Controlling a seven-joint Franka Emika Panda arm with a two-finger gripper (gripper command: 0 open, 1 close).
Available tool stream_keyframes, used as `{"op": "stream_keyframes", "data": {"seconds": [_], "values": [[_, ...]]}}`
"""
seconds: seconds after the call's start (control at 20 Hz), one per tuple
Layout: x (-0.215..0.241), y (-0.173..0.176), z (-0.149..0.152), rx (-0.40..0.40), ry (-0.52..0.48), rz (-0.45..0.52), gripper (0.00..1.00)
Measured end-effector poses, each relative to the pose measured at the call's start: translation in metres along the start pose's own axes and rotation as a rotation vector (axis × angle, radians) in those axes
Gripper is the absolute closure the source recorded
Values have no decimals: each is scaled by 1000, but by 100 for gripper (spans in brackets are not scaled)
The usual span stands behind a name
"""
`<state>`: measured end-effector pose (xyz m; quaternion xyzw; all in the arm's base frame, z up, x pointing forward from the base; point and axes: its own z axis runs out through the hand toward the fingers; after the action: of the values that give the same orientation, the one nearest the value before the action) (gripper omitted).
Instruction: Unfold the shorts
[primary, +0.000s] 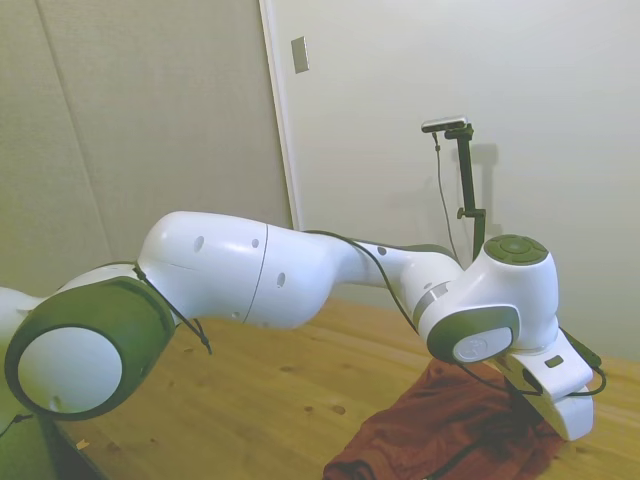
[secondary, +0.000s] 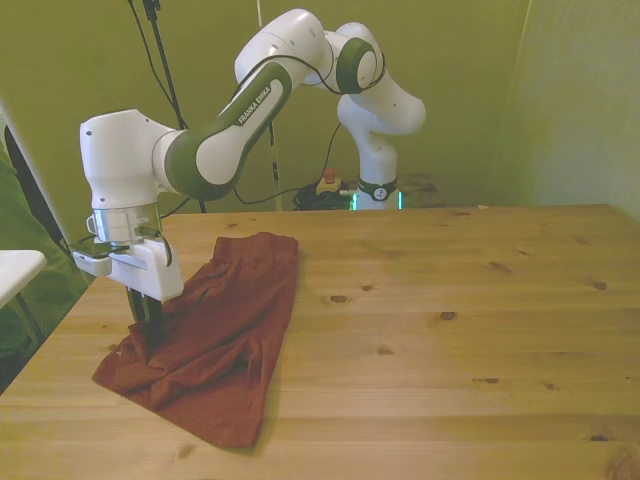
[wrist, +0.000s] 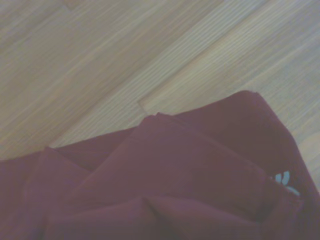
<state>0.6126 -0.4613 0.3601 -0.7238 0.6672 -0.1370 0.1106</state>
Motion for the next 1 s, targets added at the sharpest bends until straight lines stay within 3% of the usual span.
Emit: {"op": "stream_keyframes", "data": {"seconds": [0.3, 0.55, 0.8, 1.0], "values": [[-6, -2, -8, 18, 3, -52, 100], [-34, -15, -50, 63, 11, -105, 100], [-107, -43, -96, 98, 42, -217, 100], [-194, -69, -109, 82, 81, -339, 100]]}}
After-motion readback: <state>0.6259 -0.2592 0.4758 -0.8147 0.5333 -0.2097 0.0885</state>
